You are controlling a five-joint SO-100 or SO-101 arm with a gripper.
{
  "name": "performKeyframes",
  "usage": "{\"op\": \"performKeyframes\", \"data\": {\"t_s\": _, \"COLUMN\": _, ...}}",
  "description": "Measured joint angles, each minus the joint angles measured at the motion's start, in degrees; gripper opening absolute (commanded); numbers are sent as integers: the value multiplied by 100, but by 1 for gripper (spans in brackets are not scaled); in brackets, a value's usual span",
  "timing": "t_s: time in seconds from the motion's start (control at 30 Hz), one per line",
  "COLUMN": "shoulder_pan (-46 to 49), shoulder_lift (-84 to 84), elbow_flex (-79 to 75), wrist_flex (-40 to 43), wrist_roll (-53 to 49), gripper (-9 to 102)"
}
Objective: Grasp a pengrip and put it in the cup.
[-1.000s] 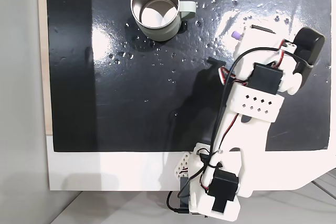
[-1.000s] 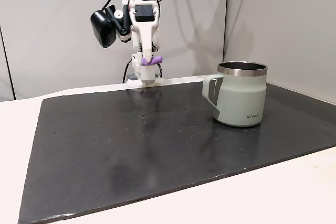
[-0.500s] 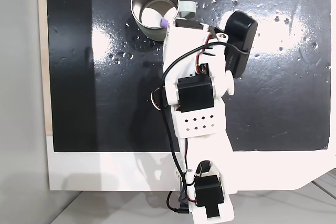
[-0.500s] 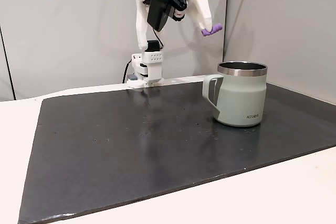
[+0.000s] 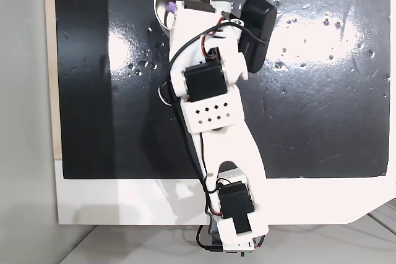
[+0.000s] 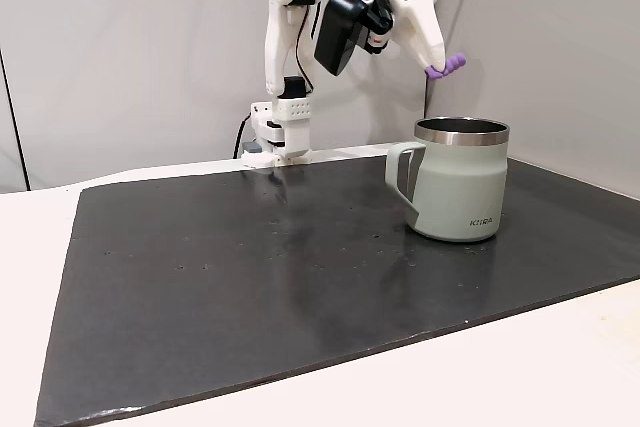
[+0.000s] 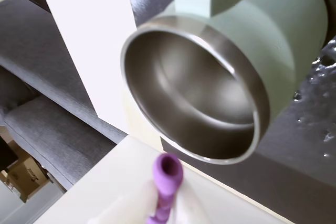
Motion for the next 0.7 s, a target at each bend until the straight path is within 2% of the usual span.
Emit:
{"op": "performKeyframes", "data": {"t_s": 0.27, "shoulder_pan": -202, "shoulder_lift": -202, "elbow_flex": -220, "wrist_flex": -97, "wrist_roll": 53, "gripper": 0}}
{"op": "performKeyframes", "data": {"t_s": 0.47, "shoulder_pan": -149, "shoulder_lift": -202, "elbow_flex": -220, "wrist_flex": -62, "wrist_roll": 53, "gripper": 15}}
{"op": "performKeyframes", "data": {"t_s": 0.7, "shoulder_pan": -202, "shoulder_lift": -202, "elbow_flex": -316, "wrist_flex": 88, "wrist_roll": 62, "gripper": 17}}
